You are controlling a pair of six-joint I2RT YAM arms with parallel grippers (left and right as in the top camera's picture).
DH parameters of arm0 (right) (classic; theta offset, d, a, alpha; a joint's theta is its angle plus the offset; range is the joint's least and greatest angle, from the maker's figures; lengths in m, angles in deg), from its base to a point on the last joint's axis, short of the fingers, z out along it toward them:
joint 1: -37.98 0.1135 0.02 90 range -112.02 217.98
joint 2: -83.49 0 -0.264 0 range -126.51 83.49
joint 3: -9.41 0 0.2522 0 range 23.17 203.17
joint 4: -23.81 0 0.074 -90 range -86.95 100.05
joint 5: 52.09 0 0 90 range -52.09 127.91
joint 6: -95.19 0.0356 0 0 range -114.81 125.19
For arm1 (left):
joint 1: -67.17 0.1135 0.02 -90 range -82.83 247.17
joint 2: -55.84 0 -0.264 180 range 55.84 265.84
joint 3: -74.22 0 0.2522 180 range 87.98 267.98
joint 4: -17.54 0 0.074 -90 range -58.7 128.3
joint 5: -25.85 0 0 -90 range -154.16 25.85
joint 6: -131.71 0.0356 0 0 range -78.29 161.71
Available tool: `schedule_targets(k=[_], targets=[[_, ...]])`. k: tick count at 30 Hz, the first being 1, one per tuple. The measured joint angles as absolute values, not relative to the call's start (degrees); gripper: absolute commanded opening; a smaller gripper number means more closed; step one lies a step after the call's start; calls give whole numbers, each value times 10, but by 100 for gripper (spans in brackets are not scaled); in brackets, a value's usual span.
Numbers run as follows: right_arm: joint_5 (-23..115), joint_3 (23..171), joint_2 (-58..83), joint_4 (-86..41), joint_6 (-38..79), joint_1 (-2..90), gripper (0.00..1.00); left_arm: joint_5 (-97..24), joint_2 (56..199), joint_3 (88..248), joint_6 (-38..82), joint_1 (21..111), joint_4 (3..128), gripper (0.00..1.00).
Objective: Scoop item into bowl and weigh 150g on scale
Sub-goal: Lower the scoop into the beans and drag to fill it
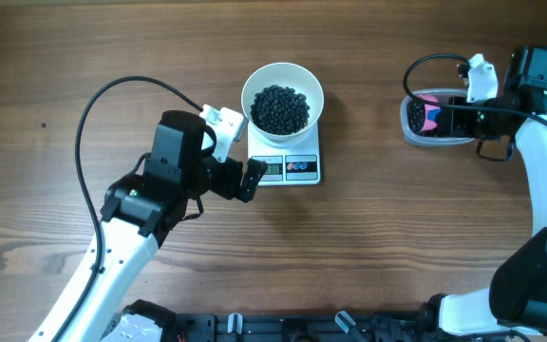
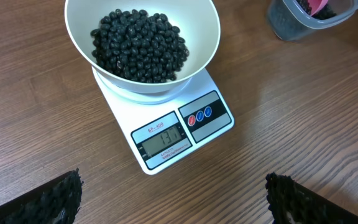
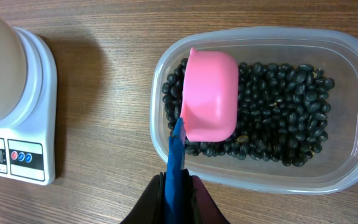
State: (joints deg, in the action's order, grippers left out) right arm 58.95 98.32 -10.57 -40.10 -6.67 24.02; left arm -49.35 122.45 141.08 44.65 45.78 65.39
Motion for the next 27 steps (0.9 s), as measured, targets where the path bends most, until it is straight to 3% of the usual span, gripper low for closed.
schedule_targets(k=[14, 27], targets=[[675, 983, -106, -442, -56, 170, 4, -493, 1224, 1411, 447, 458, 654, 100], [752, 983, -106, -441, 79, 70, 4, -493, 1224, 1411, 447, 458, 654, 100]])
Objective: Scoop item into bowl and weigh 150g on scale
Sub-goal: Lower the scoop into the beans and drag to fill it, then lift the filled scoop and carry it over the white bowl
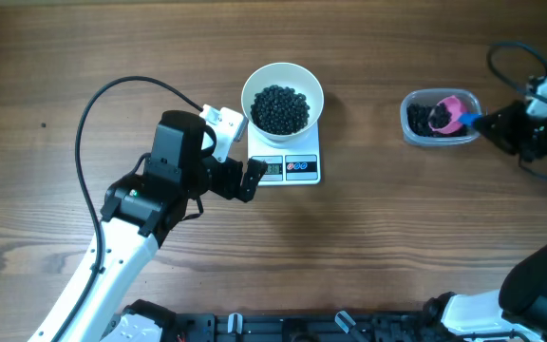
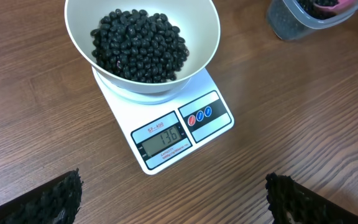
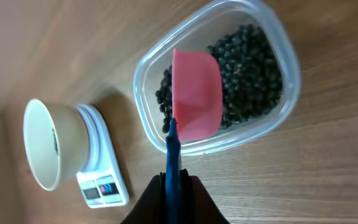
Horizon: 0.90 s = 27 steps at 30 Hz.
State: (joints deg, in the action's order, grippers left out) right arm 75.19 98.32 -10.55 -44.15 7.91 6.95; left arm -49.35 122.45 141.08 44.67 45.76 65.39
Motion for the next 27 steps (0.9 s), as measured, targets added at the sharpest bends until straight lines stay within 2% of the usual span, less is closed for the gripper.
schedule_targets(k=[9, 18, 23, 27], targets=[[894, 983, -106, -439, 141, -17, 4, -493, 1224, 1411, 447, 458, 654, 100], [1042, 983, -106, -437, 194, -10, 4, -493, 1224, 1411, 447, 458, 654, 100], [1071, 983, -106, -410, 210, 87, 4, -493, 1224, 1411, 447, 458, 654, 100], [1080, 981, -106, -290, 275, 201, 4, -493, 1224, 1411, 447, 458, 655, 100]])
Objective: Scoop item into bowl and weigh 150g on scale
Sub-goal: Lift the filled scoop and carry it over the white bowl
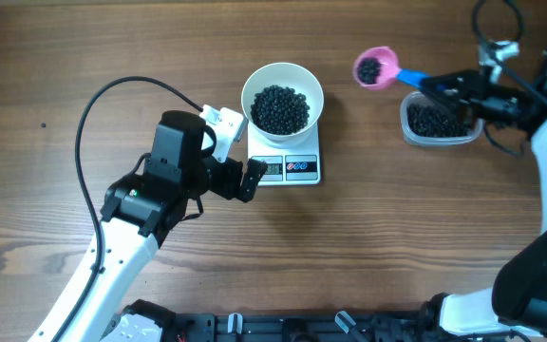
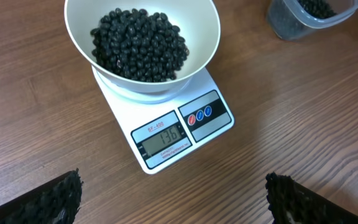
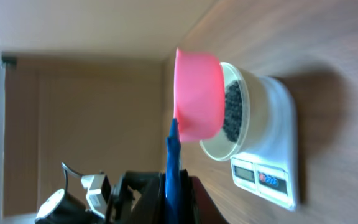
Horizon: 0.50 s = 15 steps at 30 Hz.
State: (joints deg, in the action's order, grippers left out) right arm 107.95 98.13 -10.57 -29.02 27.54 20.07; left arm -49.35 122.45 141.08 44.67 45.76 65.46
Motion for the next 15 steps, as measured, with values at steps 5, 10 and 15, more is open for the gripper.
schedule_targets(k=[5, 10, 15], targets=[[1074, 980, -106, -129, 369, 359, 4, -494, 1224, 1411, 447, 458, 654, 100], [967, 980, -106, -133, 303, 461, 4, -493, 1224, 1411, 447, 458, 654, 100], [793, 980, -106, -180, 134, 518, 4, -494, 1224, 1411, 447, 458, 654, 100]])
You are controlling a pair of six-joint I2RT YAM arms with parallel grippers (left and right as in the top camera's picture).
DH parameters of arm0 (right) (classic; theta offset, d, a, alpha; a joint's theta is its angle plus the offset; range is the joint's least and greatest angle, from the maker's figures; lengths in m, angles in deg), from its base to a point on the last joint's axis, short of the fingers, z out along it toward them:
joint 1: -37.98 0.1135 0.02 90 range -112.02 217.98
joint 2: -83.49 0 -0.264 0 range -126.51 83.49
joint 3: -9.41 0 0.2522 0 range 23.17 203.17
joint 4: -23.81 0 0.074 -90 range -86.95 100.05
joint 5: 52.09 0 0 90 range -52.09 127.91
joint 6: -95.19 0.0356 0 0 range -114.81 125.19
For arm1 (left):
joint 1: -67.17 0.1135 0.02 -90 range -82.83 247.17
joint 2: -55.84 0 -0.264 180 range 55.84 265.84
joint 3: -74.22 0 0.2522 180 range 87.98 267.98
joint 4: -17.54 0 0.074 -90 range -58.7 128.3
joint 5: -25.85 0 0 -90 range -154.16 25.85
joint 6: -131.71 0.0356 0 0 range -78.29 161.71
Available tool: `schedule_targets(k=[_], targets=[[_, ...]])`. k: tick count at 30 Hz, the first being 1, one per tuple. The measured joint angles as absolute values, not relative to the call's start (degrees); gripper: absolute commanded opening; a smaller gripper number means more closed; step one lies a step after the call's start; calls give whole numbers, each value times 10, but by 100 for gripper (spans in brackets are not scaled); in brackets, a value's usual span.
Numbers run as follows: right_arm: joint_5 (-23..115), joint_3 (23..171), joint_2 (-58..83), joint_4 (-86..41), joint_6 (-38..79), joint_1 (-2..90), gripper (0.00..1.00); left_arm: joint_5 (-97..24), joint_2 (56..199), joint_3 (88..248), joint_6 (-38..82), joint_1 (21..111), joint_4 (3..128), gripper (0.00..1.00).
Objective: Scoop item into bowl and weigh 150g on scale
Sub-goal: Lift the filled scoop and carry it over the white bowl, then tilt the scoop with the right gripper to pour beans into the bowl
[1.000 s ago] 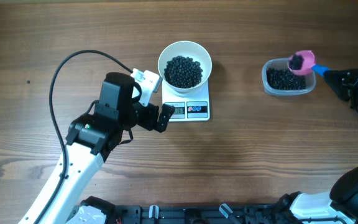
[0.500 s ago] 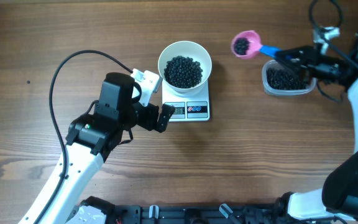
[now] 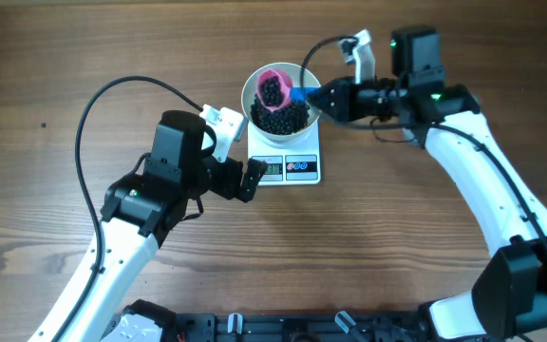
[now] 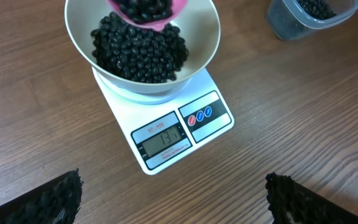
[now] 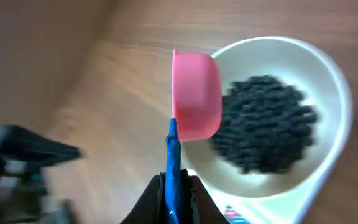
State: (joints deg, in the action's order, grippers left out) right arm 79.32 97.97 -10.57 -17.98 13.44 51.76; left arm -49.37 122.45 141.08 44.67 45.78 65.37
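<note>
A white bowl [image 3: 307, 81] of black beans [image 3: 288, 116] stands on a small white scale [image 3: 292, 168]; its display [image 4: 163, 139] reads about 131. My right gripper [image 3: 323, 97] is shut on the blue handle of a pink scoop [image 3: 272, 87], which holds beans over the bowl's far left side. In the right wrist view the pink scoop [image 5: 196, 95] sits above the bowl [image 5: 328, 81]. The left gripper [image 3: 247, 180] stands open beside the scale's left end, with nothing between its fingers [image 4: 48, 199].
A clear plastic tub [image 4: 309, 15] of black beans shows at the upper right of the left wrist view; the right arm hides it from overhead. A black cable [image 3: 112, 95] loops over the table's left half.
My right gripper has carried the loaded scoop from above the table between tub and bowl to over the bowl. The scale reading has changed from 136 to about 131. The left arm stayed still.
The right gripper held the pink scoop in the tub of beans, first flat, then tilted. Later it held the scoop, loaded with beans, in the air left of the tub. Now the scoop is over the bowl on the scale. The left gripper stayed open by the scale.
</note>
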Motion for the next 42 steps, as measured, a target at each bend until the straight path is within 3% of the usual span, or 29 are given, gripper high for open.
schedule_targets(k=[5, 12, 42], targets=[[669, 980, -106, -179, 4, 540, 4, -493, 1224, 1411, 447, 458, 654, 100], [638, 980, -106, -177, -81, 540, 4, -493, 1224, 1411, 447, 458, 654, 100], [651, 980, -106, -191, -109, 542, 4, -493, 1224, 1411, 447, 458, 654, 100]])
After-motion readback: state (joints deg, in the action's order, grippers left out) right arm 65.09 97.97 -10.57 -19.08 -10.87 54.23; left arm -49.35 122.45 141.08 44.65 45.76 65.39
